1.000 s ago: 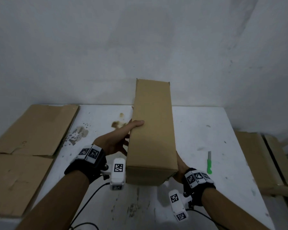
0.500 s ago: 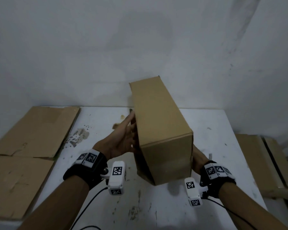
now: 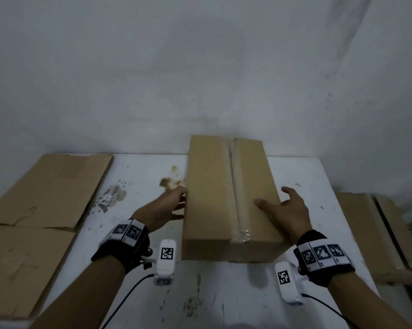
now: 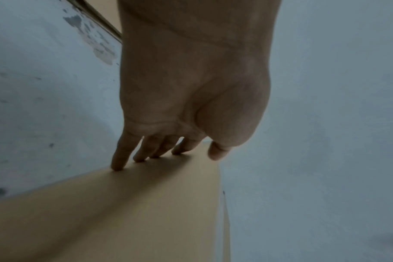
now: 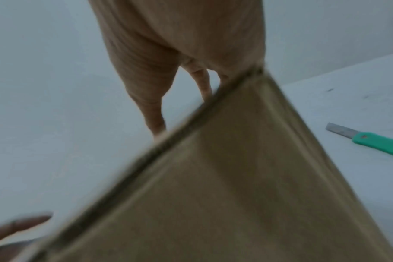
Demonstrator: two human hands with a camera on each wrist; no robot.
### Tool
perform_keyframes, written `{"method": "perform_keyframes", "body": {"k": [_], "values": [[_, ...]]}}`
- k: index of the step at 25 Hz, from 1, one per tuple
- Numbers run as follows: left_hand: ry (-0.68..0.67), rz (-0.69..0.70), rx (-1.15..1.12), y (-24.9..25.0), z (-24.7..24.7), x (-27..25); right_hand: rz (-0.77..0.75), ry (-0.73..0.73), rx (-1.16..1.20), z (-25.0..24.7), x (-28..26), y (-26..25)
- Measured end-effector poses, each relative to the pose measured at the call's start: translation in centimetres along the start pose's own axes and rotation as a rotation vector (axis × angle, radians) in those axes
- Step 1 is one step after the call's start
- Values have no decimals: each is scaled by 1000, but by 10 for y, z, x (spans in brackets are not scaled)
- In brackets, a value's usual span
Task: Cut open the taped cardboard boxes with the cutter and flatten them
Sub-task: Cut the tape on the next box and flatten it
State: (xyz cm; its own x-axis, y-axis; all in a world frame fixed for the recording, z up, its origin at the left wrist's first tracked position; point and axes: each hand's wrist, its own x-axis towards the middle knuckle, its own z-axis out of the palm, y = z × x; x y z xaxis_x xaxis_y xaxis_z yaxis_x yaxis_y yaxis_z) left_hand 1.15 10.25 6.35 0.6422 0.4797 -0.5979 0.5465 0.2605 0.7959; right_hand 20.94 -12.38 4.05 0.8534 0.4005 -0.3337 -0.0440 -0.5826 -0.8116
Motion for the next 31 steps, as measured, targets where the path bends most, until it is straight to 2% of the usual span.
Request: {"method": "perform_keyframes", "body": {"k": [2, 6, 10, 11, 13, 15, 18, 21, 24, 28, 31], "values": [[-33, -58, -49, -7, 7, -4, -48, -2, -98, 11, -3, 6], [-40, -19, 56, -22, 7, 0, -82, 10, -128, 23, -2, 18], [167, 38, 166, -29, 18, 8, -73, -66, -34, 13, -7, 21], [220, 55, 266, -32, 21, 10, -56, -67, -10, 10, -6, 26], [317, 81, 537, -36, 32, 14, 22, 4, 42, 3, 2, 44], [373, 136, 715, -32, 43, 19, 132, 88, -16, -8, 15, 70], [309, 146, 874, -19, 61, 33, 247, -10, -371, -24, 34, 112], [293, 114, 944, -7, 70, 50, 266, -127, -628, -28, 43, 137], [252, 81, 956, 6, 74, 60, 264, -187, -698, -28, 49, 149], [193, 28, 1043, 10, 75, 65, 238, -151, -683, -32, 58, 153], [205, 15, 1115, 8, 74, 66, 224, -157, -689, -31, 64, 152]]}}
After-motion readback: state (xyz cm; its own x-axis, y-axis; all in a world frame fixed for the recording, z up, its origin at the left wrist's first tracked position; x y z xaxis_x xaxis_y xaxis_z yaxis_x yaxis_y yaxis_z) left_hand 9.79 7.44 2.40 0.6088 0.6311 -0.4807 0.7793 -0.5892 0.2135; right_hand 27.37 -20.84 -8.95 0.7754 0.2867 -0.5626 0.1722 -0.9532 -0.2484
